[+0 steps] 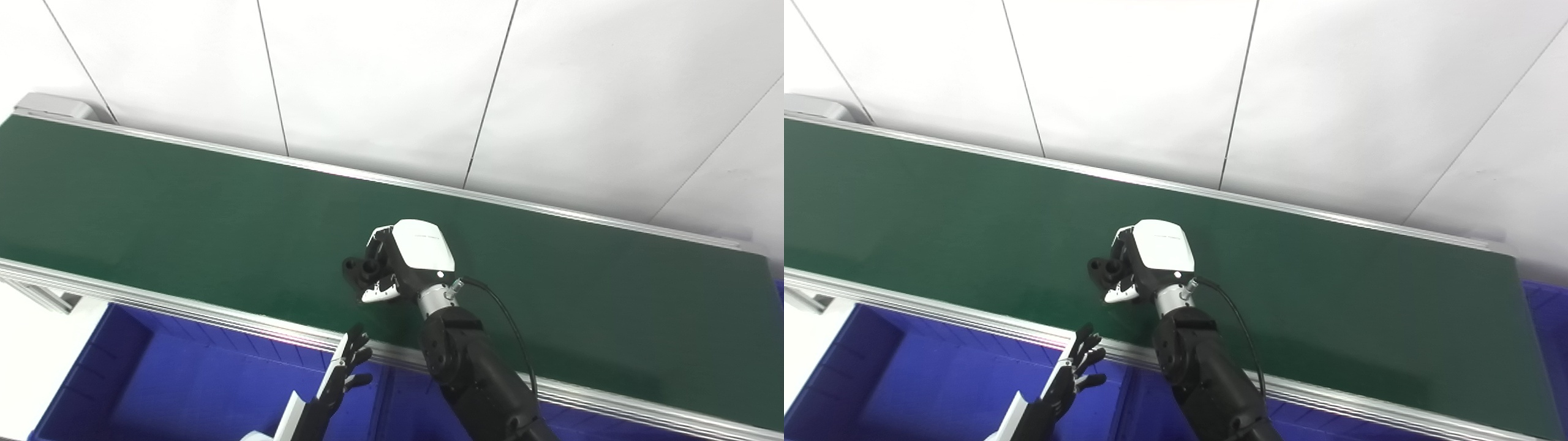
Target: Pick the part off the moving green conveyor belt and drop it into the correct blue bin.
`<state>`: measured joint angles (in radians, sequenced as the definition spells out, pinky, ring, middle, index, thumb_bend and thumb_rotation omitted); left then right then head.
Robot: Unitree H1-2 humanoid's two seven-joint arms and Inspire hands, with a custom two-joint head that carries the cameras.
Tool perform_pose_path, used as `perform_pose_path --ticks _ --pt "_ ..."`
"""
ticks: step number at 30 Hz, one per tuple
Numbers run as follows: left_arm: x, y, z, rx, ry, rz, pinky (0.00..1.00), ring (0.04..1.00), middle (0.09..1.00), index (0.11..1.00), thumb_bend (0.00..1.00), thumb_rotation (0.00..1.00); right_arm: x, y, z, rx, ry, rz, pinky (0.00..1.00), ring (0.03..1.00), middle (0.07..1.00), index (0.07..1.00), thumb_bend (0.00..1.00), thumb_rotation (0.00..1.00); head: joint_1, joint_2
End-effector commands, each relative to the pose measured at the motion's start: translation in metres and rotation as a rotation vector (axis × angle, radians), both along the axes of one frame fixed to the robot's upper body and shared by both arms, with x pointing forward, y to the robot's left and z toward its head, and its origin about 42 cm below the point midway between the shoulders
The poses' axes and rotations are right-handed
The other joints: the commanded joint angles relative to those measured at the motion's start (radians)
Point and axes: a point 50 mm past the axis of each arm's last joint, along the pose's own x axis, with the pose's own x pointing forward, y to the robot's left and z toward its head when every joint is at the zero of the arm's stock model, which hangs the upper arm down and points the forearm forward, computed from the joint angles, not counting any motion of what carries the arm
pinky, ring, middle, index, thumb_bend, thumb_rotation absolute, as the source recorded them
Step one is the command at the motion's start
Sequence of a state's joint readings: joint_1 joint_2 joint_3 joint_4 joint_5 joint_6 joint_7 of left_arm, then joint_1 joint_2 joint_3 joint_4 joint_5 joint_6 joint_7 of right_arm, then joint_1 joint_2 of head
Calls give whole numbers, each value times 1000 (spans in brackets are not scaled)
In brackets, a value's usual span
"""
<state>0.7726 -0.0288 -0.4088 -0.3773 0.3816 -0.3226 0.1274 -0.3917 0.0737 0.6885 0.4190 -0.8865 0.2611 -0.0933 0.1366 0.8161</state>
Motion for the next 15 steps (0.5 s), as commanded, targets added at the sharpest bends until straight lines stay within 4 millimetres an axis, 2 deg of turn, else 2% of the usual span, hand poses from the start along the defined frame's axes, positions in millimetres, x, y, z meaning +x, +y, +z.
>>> perform_pose_path --ticks 1,4,10,12,15 --pt "-2 -56 30 -210 -31 52 807 915 969 1000 954 847 -3 0 8 58 -29 7 195 257 471 486 524 0 -5 0" --pt "-1 -53 30 -208 -30 46 839 936 990 1000 940 863 -8 -5 21 116 -74 15 189 249 471 484 522 0 -18 1" --pt "3 -41 29 -204 -25 45 869 948 1000 1000 918 886 -27 -14 65 225 -169 27 157 218 470 486 523 1 -69 4" --pt "5 -36 28 -202 -26 45 872 951 1000 1000 908 890 -33 -18 78 248 -191 32 132 188 470 485 523 0 -93 2" --pt "7 -28 24 -190 -31 44 869 951 1000 1000 888 892 -43 -29 92 259 -221 38 140 199 470 485 523 0 -140 -2"
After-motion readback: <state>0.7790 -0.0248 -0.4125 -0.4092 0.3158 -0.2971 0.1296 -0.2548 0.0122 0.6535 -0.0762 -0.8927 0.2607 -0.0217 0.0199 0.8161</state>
